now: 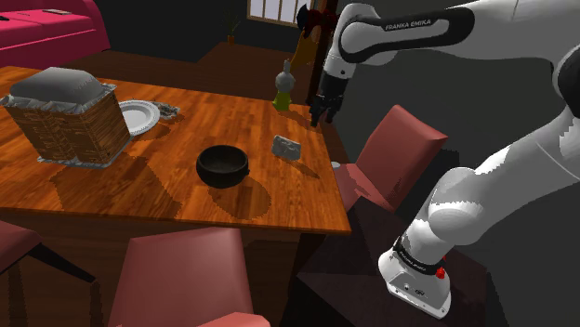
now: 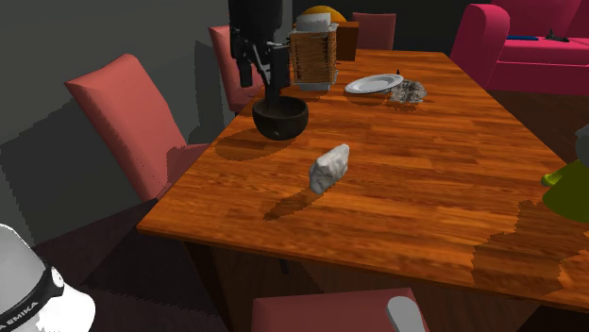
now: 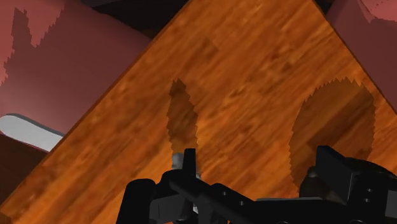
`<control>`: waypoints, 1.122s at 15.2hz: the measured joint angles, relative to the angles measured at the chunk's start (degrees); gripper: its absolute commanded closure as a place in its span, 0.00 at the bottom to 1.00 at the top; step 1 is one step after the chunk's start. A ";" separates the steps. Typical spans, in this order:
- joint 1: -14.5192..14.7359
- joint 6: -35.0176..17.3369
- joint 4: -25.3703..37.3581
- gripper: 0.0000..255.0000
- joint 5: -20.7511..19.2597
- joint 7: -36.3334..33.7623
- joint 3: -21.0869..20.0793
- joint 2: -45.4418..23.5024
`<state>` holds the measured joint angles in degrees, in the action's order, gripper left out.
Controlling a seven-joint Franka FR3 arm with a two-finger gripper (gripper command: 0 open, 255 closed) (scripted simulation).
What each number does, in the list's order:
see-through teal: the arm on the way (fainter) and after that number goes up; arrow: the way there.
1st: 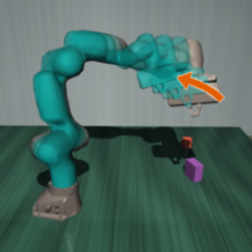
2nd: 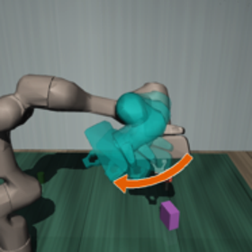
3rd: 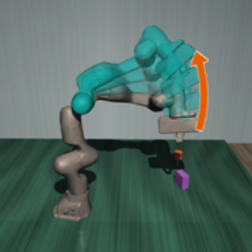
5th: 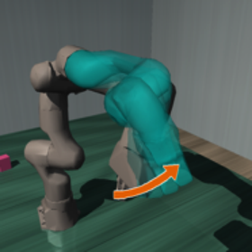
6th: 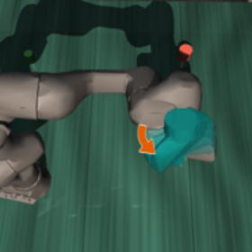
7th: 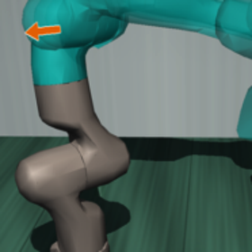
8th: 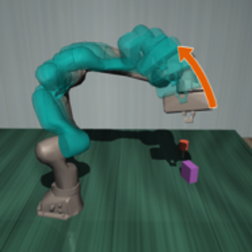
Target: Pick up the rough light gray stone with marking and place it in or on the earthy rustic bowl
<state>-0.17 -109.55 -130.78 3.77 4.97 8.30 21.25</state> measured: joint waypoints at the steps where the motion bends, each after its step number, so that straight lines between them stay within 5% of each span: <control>1: 0.04 -1.21 0.44 0.00 0.18 0.87 0.39 -1.85; 17: -1.35 -11.03 21.31 0.00 7.24 14.20 3.03 -36.28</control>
<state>-1.52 -120.58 -109.48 11.01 19.17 11.33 -15.04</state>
